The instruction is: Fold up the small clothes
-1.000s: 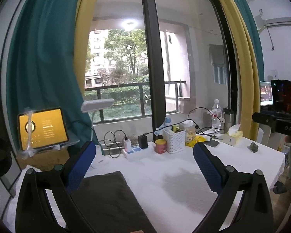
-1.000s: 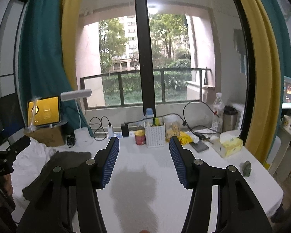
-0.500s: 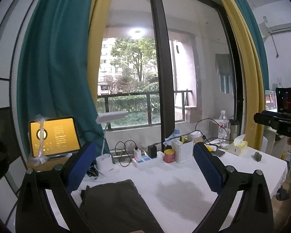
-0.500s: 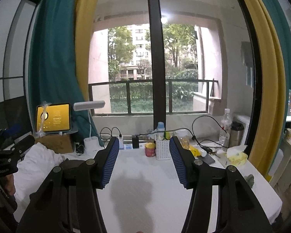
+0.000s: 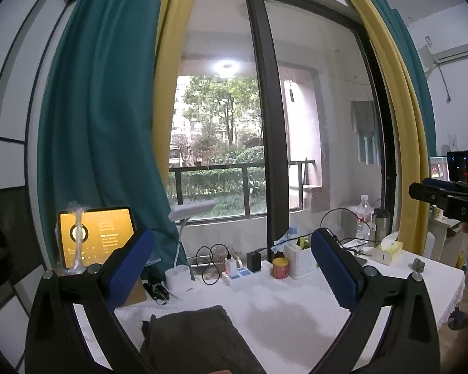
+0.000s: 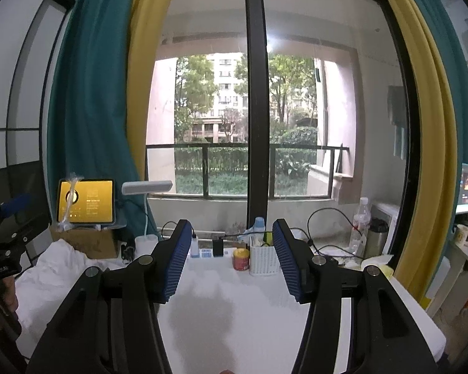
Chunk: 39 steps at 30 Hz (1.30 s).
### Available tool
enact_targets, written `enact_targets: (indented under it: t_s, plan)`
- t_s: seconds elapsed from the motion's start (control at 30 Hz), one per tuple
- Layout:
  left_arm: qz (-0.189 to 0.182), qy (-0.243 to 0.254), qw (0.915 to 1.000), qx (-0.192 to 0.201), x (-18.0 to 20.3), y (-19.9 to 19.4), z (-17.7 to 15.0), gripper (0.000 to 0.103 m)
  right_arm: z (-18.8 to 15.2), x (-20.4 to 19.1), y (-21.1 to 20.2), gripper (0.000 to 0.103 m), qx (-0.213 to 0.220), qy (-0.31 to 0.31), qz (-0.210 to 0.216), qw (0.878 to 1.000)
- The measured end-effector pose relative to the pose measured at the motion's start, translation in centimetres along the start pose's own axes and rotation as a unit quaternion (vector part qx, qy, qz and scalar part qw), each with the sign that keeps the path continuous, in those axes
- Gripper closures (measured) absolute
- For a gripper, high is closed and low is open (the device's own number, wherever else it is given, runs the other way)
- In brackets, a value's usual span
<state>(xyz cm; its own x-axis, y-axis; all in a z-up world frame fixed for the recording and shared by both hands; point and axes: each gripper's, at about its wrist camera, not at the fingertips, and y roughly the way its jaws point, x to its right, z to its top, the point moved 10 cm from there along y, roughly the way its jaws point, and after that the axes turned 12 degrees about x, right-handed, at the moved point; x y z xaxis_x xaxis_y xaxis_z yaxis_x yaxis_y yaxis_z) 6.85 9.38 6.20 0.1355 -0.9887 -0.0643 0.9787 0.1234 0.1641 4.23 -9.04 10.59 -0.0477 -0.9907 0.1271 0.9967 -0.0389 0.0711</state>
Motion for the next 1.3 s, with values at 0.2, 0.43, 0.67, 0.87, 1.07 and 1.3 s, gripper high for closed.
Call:
enact_targets:
  t_s: [0.2, 0.43, 0.67, 0.87, 1.07, 1.3]
  plan:
    - [-0.004, 0.007, 0.9999, 0.009, 0.4, 0.1, 1.0, 0.003, 1.0, 0.3, 0.1, 0.046, 0.011, 0.002, -0.004, 1.0]
    - [-0.002, -0.006, 0.9999, 0.015, 0.1, 0.4, 1.6, 0.003, 1.0, 0.7, 0.1, 0.046, 0.013, 0.0, -0.01, 1.0]
    - [-0.005, -0.011, 0.9999, 0.009, 0.2, 0.7, 1.2, 0.003, 0.7, 1.8, 0.2, 0.046, 0.011, 0.003, -0.022, 1.0]
    - [-0.01, -0.015, 0.9998, 0.006, 0.6, 1.0, 1.2, 0.003, 0.6, 2.2, 0.2, 0.046, 0.008, 0.004, -0.026, 1.0]
    - [-0.014, -0.014, 0.9998, 0.003, 1.1, 1.1, 1.2, 0.003, 0.5, 2.2, 0.2, 0.046, 0.007, 0.005, -0.026, 1.0]
    - [-0.016, -0.013, 0.9998, 0.002, 1.3, 1.1, 1.2, 0.003, 0.4, 2.4, 0.1, 0.046, 0.005, 0.006, -0.028, 1.0]
